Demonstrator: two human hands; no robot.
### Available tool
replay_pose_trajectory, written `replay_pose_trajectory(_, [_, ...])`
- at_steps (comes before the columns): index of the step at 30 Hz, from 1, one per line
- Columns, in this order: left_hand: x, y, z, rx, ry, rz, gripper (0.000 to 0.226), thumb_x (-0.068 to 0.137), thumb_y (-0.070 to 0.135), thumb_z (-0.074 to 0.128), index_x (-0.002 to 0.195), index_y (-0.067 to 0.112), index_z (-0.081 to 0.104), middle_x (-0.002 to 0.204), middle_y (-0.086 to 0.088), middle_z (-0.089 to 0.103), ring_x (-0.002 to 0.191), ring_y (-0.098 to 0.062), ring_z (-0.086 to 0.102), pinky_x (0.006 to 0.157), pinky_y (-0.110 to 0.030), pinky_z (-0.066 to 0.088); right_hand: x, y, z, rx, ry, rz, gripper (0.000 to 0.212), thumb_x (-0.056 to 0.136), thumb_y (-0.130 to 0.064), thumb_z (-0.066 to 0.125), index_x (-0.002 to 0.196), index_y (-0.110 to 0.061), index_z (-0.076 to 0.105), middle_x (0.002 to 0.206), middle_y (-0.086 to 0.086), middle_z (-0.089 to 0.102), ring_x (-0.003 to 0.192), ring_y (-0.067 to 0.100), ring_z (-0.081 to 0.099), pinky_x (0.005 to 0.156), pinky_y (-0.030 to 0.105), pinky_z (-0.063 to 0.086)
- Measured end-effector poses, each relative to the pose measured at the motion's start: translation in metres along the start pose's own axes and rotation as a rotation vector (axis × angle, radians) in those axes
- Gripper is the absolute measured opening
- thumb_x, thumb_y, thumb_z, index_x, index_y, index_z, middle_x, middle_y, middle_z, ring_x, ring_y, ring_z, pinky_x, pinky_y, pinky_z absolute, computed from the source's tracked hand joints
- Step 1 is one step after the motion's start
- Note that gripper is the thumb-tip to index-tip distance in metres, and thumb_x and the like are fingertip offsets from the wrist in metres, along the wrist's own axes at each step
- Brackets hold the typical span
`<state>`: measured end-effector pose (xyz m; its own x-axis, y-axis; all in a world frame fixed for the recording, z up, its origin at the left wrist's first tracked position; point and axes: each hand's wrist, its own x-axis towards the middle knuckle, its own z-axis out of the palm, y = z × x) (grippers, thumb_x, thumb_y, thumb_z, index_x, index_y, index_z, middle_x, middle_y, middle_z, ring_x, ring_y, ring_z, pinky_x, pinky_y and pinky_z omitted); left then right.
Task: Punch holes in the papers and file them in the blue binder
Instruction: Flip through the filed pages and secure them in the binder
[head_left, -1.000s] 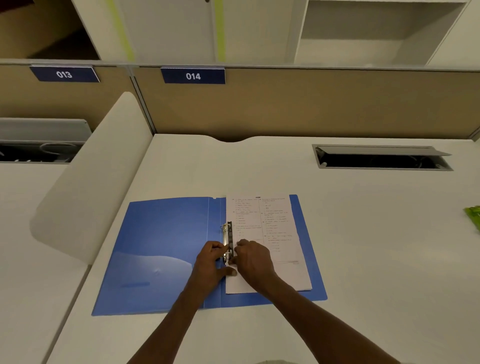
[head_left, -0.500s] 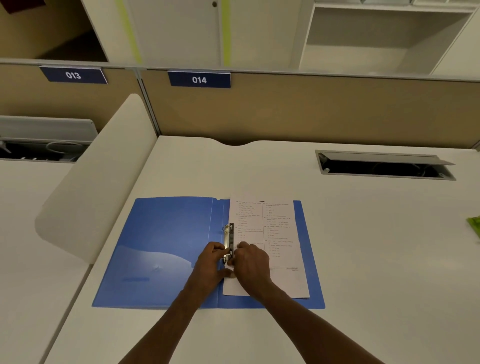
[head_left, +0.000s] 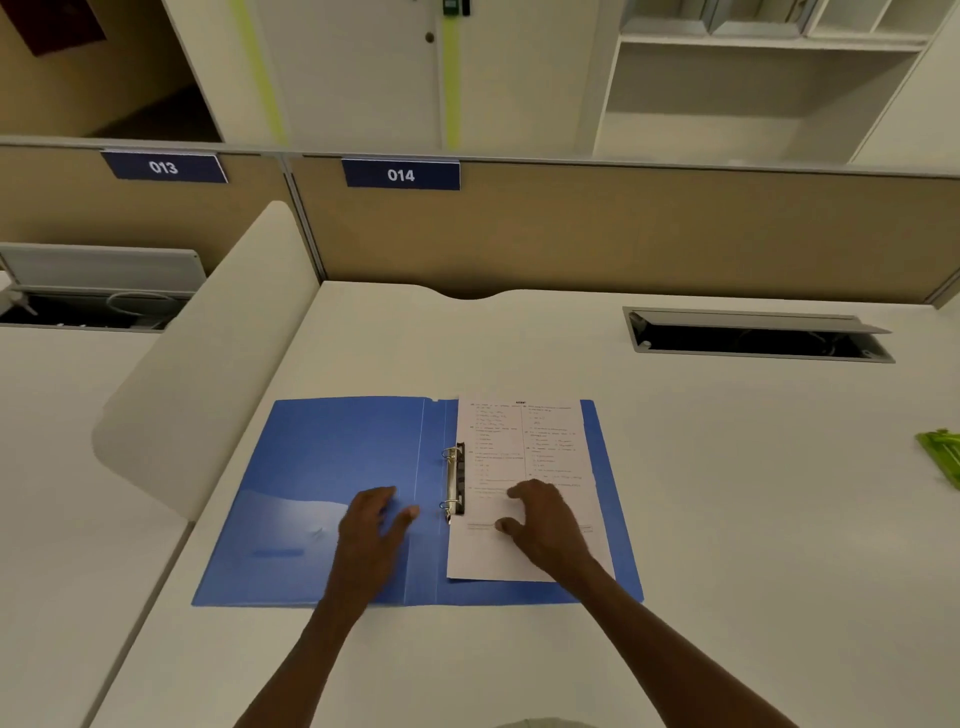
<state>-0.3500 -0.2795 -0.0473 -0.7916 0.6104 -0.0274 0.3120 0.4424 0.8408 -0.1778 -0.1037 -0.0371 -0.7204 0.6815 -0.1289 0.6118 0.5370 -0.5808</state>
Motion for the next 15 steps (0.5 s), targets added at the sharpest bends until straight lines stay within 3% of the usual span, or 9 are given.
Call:
replay_pose_trajectory(3, [0.004,-0.018,-0.035,0.215,0.174,-0.061,0.052,0.078,0.023,0.077,0.119,-0.003,0.057,0.116,-0.021,0.061,0.11,-0.035,0.056,0.094,-0.042,0.045,-0.015,0.02,-0.009,-0.092,0.113,0.093,0.053,0.082,-0.044,0.068,0.125,-0.017,0.051,0.134,0.001,0.049,0.122,0.018,0.042,0.099,0.029,0.039])
replay_pose_trajectory(7, [0.009,-0.042,-0.079,0.529,0.19,-0.382,0.092,0.071,0.054,0.073,0.133,-0.006,0.043,0.132,-0.033,0.047,0.125,-0.048,0.042,0.105,-0.056,0.034,-0.033,0.04,-0.02,-0.227,0.107,0.298,0.072,0.078,-0.061,0.062,0.133,-0.018,0.042,0.143,0.01,0.033,0.129,0.029,0.033,0.103,0.041,0.038])
replay_pose_trajectory(11, [0.006,-0.052,-0.102,0.449,0.2,-0.653,0.119,0.054,0.072,0.074,0.138,0.001,0.03,0.141,-0.031,0.032,0.131,-0.051,0.029,0.106,-0.067,0.023,-0.047,0.052,-0.025,-0.233,0.116,0.436,0.085,0.07,-0.068,0.065,0.132,-0.018,0.034,0.135,0.012,0.036,0.122,0.029,0.038,0.097,0.041,0.041])
replay_pose_trajectory(15, [0.005,-0.055,-0.107,0.545,0.213,-0.66,0.123,0.051,0.076,0.07,0.135,-0.005,0.031,0.142,-0.035,0.029,0.132,-0.053,0.027,0.103,-0.069,0.024,-0.055,0.053,-0.026,-0.268,0.141,0.466,0.089,0.068,-0.068,0.068,0.131,-0.014,0.034,0.126,0.011,0.042,0.114,0.027,0.043,0.091,0.038,0.044])
